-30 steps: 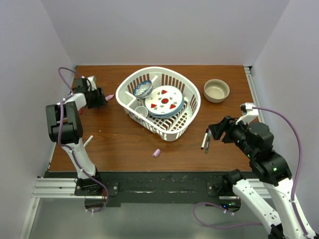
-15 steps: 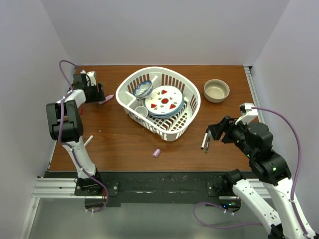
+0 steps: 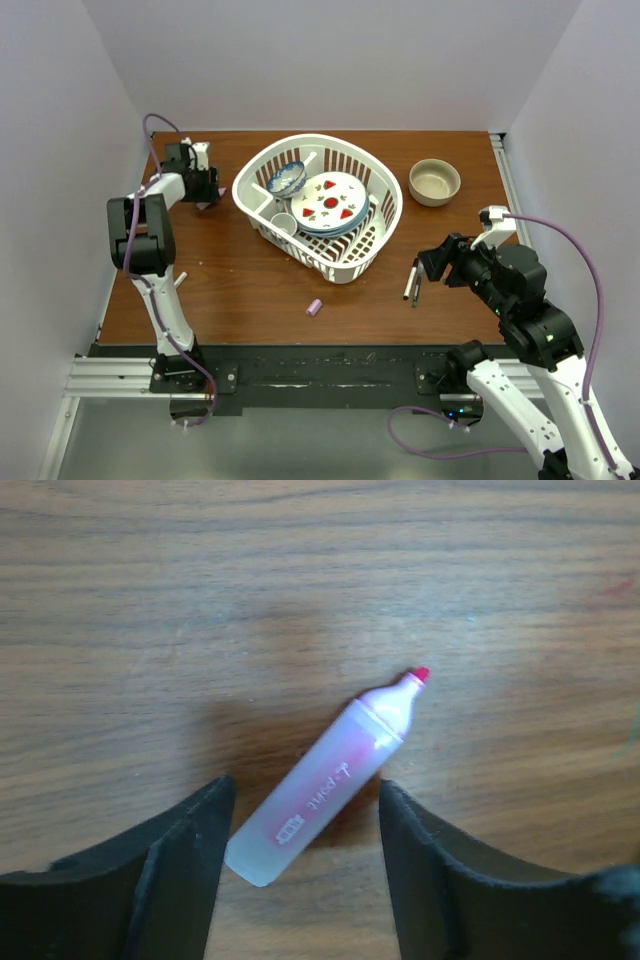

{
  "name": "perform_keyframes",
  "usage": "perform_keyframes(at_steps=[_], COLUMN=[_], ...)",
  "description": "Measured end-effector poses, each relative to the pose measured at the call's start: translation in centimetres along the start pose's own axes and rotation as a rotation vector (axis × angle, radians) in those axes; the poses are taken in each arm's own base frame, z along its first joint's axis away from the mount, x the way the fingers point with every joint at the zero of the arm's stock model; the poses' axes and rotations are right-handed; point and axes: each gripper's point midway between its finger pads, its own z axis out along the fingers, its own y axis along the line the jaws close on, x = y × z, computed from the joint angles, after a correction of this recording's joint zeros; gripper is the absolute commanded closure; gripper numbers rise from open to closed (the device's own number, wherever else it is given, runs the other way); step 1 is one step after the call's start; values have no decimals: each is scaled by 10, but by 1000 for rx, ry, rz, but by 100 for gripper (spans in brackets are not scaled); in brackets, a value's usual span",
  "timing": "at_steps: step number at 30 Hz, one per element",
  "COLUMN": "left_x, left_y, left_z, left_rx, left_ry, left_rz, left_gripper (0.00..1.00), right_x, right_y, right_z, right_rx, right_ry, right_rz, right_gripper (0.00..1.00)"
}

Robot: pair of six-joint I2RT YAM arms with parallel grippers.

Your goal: Insert the pens into the pen caps

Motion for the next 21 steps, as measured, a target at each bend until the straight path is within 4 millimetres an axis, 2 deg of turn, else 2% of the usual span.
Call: perform_keyframes(at_steps=[5, 7, 8, 11, 13, 14, 17, 21], left_x=[2, 3, 3, 3, 4, 5, 7, 8], left_y=[6, 7, 7, 6, 7, 9, 13, 18], left_z=[1, 1, 0, 0, -1, -2, -5, -8], left_rx=[-82, -106, -115, -140, -153, -161, -192, -222], left_ry=[23, 28, 30, 34, 38, 42, 55, 71], left_rz=[22, 29, 30, 34, 29, 25, 14, 6], left_gripper=[64, 68, 73, 78, 75, 66, 56, 54], right_x=[0, -1, -2, -7, -8, -8, -9, -9], right_y=[-1, 0, 0, 2, 3, 3, 3, 3], right_z=[-1, -1, -2, -5, -6, -7, -8, -9], right_rx=[2, 0, -1, -6, -9, -10, -13, -14], right_ry=[1, -2, -5, -18, -23, -26, -31, -34], right_rz=[-10, -11, -12, -14, -14, -14, -14, -14], right_gripper=[36, 36, 36, 36, 36, 36, 36, 36])
